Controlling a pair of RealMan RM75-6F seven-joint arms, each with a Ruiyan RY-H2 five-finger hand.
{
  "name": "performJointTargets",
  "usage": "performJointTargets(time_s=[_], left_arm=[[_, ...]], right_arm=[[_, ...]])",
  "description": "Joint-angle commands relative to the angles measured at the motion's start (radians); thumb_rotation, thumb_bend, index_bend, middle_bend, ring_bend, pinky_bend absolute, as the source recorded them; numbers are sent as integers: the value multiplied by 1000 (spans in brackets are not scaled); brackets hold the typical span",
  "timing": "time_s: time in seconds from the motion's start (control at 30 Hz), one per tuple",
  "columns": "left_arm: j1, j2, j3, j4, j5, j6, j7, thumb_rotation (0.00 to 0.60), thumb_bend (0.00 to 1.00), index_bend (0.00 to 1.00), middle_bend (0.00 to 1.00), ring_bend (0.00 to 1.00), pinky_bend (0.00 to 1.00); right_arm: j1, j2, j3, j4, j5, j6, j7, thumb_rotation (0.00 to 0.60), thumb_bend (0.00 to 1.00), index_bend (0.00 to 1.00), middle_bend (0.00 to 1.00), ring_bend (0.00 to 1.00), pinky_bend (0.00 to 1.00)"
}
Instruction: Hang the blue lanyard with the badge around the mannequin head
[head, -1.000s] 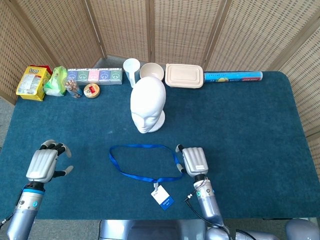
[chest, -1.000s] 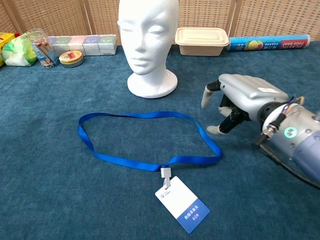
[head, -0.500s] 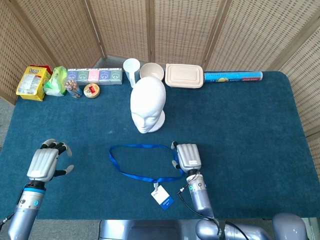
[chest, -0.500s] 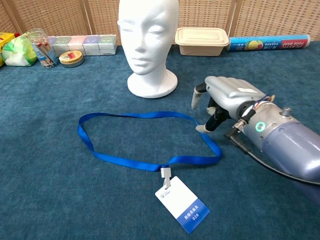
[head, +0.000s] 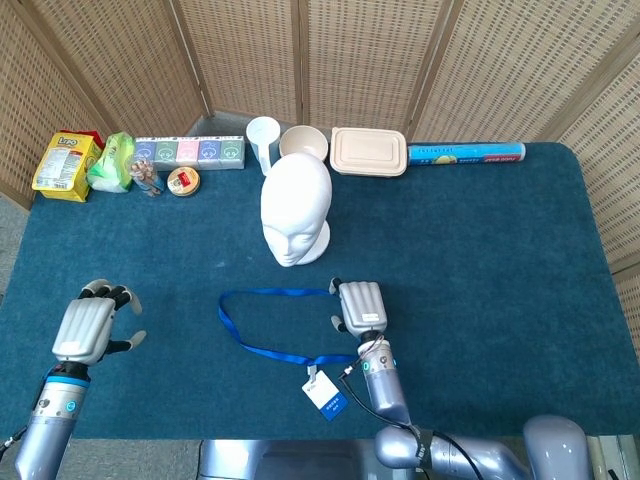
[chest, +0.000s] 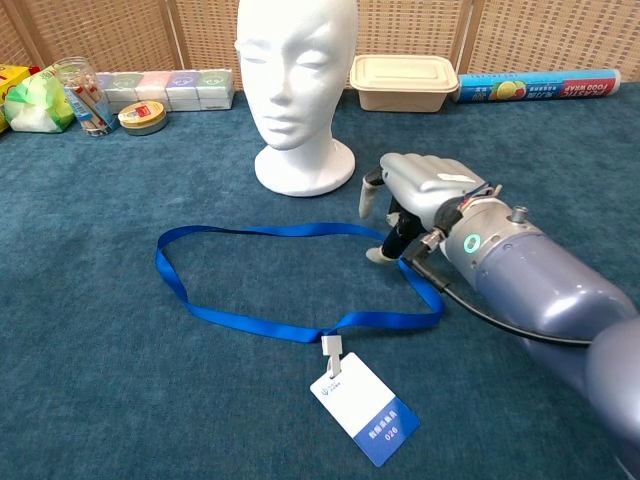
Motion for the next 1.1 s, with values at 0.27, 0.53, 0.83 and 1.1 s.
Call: performJointTargets(time_s=[0.27,0.53,0.83,1.1], left_arm=[[-1,1,3,0,-9,8,-5,598,190,505,412,343,181],[-3,1,5,-1,-6,15,-5,596,190,505,412,343,181],[-9,-5,6,-3,-1,18,-7,597,190,505,411,343,181],[-13,-10,10,-3,1,17,-5,596,191,505,412,343,181]], right_arm=[[42,-28,19,91,41,-26,16,600,287,388,961,1000,1000],[42,-24,9,117,48,-28,38,600,301,413,962,1000,1000],[33,-7,0,114,41,-11,59,600,348,448,962,1000,1000],[19,13,-15,119,43,0,69,600,368,474,962,1000,1000]])
